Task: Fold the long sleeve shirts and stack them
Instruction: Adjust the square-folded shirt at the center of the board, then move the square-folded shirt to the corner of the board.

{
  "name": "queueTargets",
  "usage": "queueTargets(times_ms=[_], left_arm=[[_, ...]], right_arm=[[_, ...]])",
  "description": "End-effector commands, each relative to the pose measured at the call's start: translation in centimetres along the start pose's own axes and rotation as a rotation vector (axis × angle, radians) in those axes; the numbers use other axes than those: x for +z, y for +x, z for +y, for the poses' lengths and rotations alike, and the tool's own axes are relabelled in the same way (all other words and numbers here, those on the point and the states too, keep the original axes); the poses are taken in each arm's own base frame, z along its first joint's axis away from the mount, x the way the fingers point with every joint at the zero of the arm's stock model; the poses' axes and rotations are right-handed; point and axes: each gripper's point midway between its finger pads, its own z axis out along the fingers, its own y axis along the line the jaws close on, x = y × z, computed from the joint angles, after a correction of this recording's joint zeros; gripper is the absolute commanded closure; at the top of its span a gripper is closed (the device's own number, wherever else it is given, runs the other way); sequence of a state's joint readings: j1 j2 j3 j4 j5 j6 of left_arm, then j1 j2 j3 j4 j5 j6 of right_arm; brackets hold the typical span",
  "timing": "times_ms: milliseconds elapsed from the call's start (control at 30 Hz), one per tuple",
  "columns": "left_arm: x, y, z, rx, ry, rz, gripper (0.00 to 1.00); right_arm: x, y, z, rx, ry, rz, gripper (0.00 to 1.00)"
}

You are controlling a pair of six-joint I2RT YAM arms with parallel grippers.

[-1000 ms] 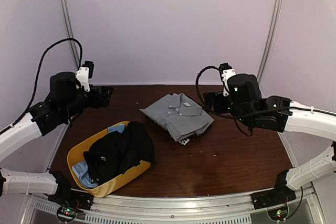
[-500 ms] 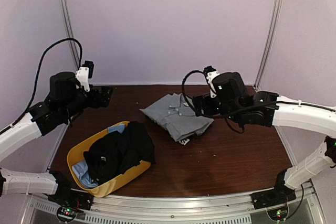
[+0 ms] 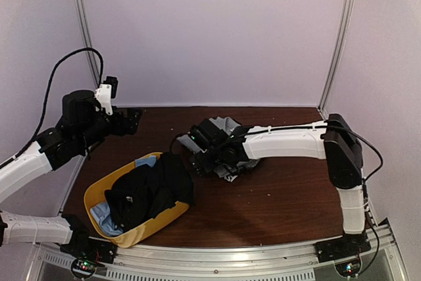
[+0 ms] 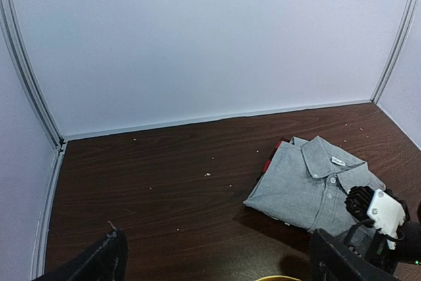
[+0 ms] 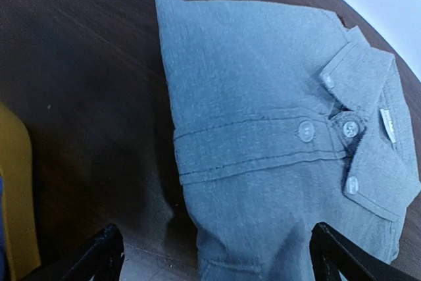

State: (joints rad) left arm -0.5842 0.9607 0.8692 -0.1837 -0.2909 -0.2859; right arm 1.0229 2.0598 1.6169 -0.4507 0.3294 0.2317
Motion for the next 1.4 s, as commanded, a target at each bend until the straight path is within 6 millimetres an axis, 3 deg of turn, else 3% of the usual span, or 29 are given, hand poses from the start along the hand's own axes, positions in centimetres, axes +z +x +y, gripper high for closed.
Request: queueTargets(times_ms=[0, 133, 233, 433, 533, 600, 667, 900, 1067, 1233, 1367], left_arm=[[-0.2, -1.4, -0.3, -0.012, 0.022, -0.049, 0.02], [-0.2, -1.3, -0.4, -0.009, 0.026, -0.045, 0.03], [-0.3, -1.4, -0.4, -0.008, 0.027, -0.048, 0.02], [-0.5, -1.4, -0.4, -0.01, 0.032, -0.051, 0.02], [-0.5, -1.4, -0.4, -0.01, 0.033, -0.05, 0.02], [-0.6, -1.4, -0.4, -0.01, 0.032, -0.051, 0.02], [-0.6, -1.4, -0.3, -0.01, 0.027, -0.05, 0.02], [-0.4, -1.1, -0.4, -0.009, 0.029, -0.042, 0.02], [-0.4, -1.2, -0.6, -0.011, 0.04, -0.041, 0.02], [-0.7, -1.6, -0.9, -0.02, 0.062, -0.049, 0.03], [-0.9, -1.6, -1.1, -0.03, 0.081, -0.051, 0.02]], right_arm=[[2.8, 2.2, -1.8, -0.038, 0.079, 0.124, 0.01], [3.6, 5.2, -7.4, -0.016, 0.227, 0.211, 0.03], [2.7, 8.5, -12.6, 0.025, 0.318, 0.286, 0.04], [-1.4, 13.4, -23.4, 0.193, 0.485, 0.352, 0.04], [-3.4, 13.7, -26.2, 0.263, 0.508, 0.323, 0.03], [-4.1, 12.9, -25.6, 0.271, 0.456, 0.292, 0.02], [-4.3, 11.2, -22.8, 0.263, 0.343, 0.241, 0.02], [-4.3, 1.9, -13.1, 0.226, 0.065, -0.018, 0.02], [-0.6, -1.7, -9.9, 0.228, 0.099, -0.053, 0.0], [4.7, -2.4, -7.8, 0.223, 0.133, -0.008, 0.0], [8.1, -1.8, -8.5, 0.232, 0.221, 0.023, 0.0]])
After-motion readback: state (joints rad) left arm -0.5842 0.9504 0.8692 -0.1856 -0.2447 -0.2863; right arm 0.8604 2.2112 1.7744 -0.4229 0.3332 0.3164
